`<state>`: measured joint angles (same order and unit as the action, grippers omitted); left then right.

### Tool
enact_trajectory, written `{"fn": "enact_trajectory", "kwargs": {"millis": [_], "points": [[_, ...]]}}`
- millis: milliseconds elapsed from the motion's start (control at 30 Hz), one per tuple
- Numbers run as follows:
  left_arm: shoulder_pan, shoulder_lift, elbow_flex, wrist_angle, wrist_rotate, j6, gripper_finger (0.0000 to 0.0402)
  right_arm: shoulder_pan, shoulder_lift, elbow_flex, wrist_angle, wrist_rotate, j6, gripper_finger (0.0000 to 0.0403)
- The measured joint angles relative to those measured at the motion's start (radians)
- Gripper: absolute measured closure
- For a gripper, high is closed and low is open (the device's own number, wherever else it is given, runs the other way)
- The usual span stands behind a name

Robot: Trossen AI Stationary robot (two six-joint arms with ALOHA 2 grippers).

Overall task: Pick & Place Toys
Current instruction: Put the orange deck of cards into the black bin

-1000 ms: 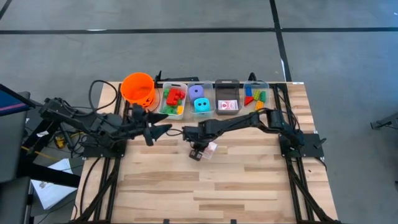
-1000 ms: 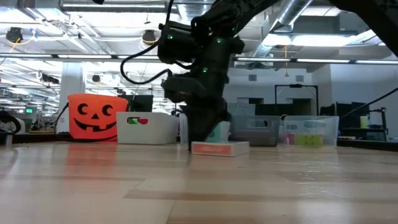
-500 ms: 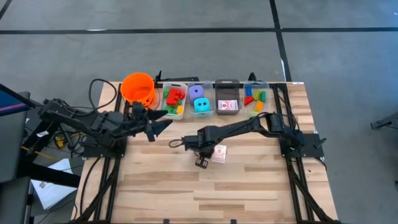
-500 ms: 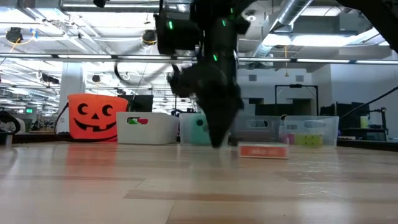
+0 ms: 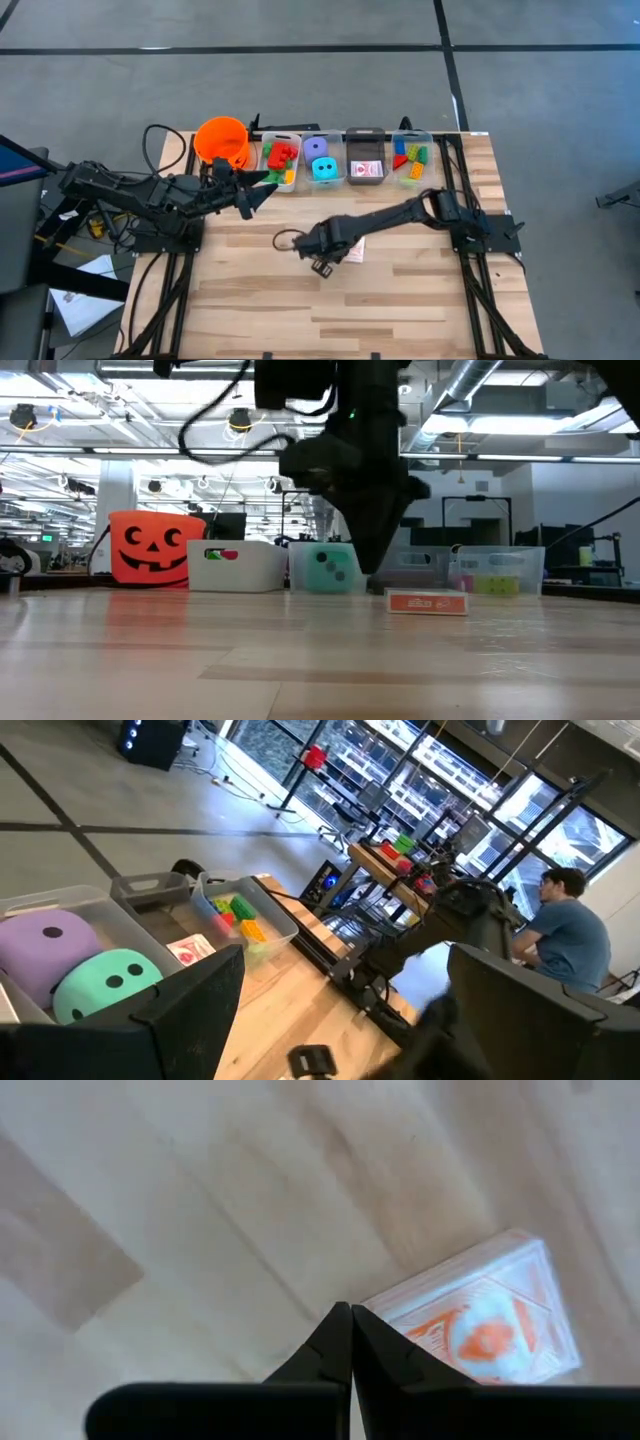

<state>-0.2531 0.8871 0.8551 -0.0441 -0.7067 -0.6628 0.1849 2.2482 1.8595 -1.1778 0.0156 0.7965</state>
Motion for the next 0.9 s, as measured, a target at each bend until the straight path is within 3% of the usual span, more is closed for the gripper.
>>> {"fn": "enact_trajectory", "kwargs": {"millis": [133, 267, 467, 533, 633, 733, 900], "points": [[0.0, 0.0, 0.0, 0.0, 0.0, 0.0, 0.0059, 0.098, -0.012, 0.0, 0.009, 0.141, 0.169, 0.0399], [0.0, 0.0, 0.0, 0.0, 0.0, 0.014, 0.0059, 0.212, -0.061, 0.001, 0.078, 0.277, 0.399, 0.0371], [0.0, 0.0, 0.0, -0.009, 0.004, 0.178, 0.0059, 0.333, -0.093, 0.002, 0.137, 0.47, 0.932, 0.0283], [0.0, 0.0, 0.0, -0.02, 0.047, 0.251, 0.0059, 0.361, -0.083, 0.002, 0.118, 0.526, 1.102, 0.0242], [-0.001, -0.003, 0.0, -0.055, 0.185, 0.319, 0.0059, 0.38, -0.046, 0.001, 0.12, 0.534, 1.28, 0.0171], [-0.001, -0.004, 0.0, -0.072, 0.328, 0.323, 0.0059, 0.395, -0.014, 0.004, 0.131, 0.528, 1.358, 0.0108], [-0.001, -0.004, 0.0, -0.078, 0.428, 0.323, 0.0059, 0.408, 0.048, 0.001, 0.088, 0.478, 1.463, 0.0053]]}}
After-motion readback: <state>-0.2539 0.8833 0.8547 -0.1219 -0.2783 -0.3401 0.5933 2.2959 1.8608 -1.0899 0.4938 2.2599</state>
